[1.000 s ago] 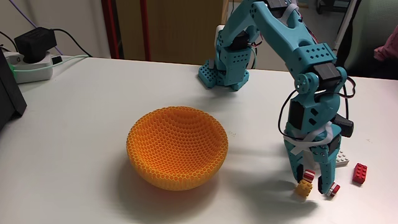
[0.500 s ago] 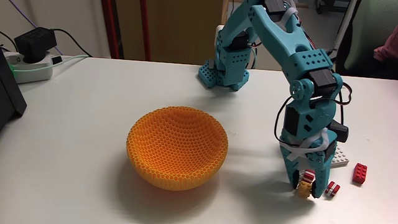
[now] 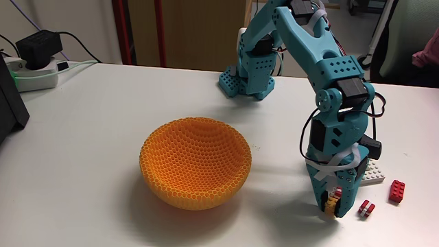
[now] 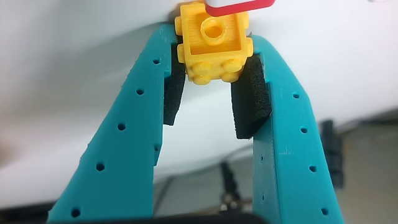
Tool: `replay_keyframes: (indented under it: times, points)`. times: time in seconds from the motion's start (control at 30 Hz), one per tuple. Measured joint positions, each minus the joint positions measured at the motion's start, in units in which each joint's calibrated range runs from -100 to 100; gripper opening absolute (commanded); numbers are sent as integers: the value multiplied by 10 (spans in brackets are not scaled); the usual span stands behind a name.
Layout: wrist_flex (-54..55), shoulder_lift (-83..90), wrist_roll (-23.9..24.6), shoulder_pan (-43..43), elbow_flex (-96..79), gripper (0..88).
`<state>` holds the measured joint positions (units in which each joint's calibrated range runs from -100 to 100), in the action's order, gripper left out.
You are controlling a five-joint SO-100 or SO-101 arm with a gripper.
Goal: Pick only small cubed objects and place them into the bowl
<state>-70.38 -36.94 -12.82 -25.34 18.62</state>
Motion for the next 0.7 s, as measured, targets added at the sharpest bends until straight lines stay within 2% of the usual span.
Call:
replay_keyframes:
  times: [0.17, 0.4, 0.53, 0.7]
  points:
    - [-43, 53, 0, 23, 0, 21]
    - [-114, 280, -18, 94, -29, 49]
    - [-140, 395, -36, 172, -50, 48]
    - [-123, 448, -64, 318, -131, 36]
